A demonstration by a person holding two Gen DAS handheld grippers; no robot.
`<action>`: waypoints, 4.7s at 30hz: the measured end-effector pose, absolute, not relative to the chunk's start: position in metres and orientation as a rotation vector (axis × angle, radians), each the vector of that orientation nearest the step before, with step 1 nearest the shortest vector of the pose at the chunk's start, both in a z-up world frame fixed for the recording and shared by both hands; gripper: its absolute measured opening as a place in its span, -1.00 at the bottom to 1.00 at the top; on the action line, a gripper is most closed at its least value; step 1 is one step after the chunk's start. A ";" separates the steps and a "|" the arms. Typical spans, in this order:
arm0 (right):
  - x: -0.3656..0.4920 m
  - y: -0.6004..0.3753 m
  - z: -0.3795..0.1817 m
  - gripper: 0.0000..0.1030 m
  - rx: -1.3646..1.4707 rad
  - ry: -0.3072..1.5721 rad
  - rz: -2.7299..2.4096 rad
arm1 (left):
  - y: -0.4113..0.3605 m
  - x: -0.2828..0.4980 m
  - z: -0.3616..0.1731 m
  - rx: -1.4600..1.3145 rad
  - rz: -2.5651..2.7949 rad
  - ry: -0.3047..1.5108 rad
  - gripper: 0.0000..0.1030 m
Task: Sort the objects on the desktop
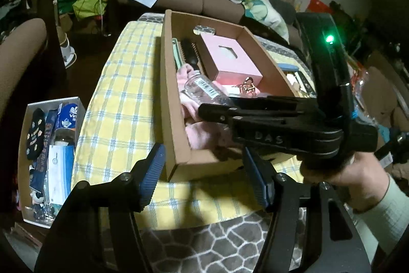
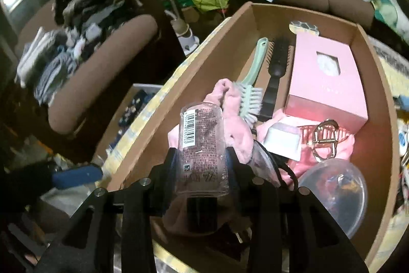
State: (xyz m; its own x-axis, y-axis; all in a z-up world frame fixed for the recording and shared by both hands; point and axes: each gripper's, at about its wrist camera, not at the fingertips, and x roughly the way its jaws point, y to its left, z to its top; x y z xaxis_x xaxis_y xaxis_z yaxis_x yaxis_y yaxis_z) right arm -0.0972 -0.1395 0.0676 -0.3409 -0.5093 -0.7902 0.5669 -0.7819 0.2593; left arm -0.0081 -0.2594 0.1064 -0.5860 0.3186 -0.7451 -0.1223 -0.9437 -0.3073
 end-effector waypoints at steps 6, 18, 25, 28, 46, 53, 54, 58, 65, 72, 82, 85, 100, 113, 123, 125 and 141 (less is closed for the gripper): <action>-0.092 -0.110 0.085 0.05 1.212 -0.111 -2.161 | -0.268 0.003 0.113 -1.254 2.585 -0.366 0.15; -0.078 -0.145 0.094 -0.07 1.101 0.176 -2.279 | -0.269 0.012 0.120 -1.226 2.600 -0.373 0.15; -0.080 -0.162 0.082 -0.33 1.113 0.358 -2.276 | -0.274 0.010 0.117 -1.234 2.595 -0.400 0.15; -0.098 -0.137 0.084 -0.33 1.225 0.063 -2.236 | -0.274 0.009 0.120 -1.222 2.588 -0.421 0.15; -0.100 -0.024 0.101 -0.34 1.232 -0.327 -2.291 | -0.241 -0.069 0.128 -1.243 2.601 -0.500 0.12; -0.075 -0.041 0.100 -0.34 1.170 -0.108 -2.277 | -0.205 -0.115 0.107 -1.414 2.619 -0.269 0.11; -0.073 -0.043 0.098 -0.34 1.170 -0.084 -2.274 | -0.200 -0.117 0.103 -1.427 2.622 -0.240 -0.07; -0.070 -0.043 0.085 -0.34 1.193 -0.078 -2.251 | -0.194 -0.120 0.092 -1.436 2.609 -0.246 -0.36; -0.069 -0.048 0.092 -0.29 1.117 -0.092 -2.235 | -0.205 -0.110 0.126 -1.322 2.609 -0.390 -0.47; -0.086 -0.087 0.117 0.46 0.983 0.023 -2.289 | -0.204 -0.128 0.156 -1.312 2.585 -0.432 -0.48; -0.180 -0.094 0.104 -0.43 1.128 -0.273 -2.158 | -0.226 -0.202 0.155 -1.406 2.606 -0.453 -0.49; -0.208 -0.096 0.087 -0.43 1.235 -0.367 -2.091 | -0.224 -0.234 0.128 -1.505 2.595 -0.392 -0.49; -0.220 -0.085 0.067 -0.42 1.386 -0.378 -2.103 | -0.255 -0.236 0.117 -1.432 2.672 -0.419 0.41; -0.148 -0.043 0.113 0.46 1.355 -0.278 -2.233 | -0.225 -0.125 0.148 -1.408 2.666 -0.309 0.76; -0.081 0.011 0.128 0.98 1.370 -0.266 -2.351 | -0.191 -0.053 0.169 -1.378 2.670 -0.264 0.98; -0.069 0.019 0.131 0.99 1.371 -0.265 -2.365 | -0.185 -0.043 0.173 -1.369 2.671 -0.251 0.99; -0.016 0.113 0.141 0.99 1.364 -0.250 -2.499 | -0.129 0.007 0.160 -1.384 2.633 -0.153 1.00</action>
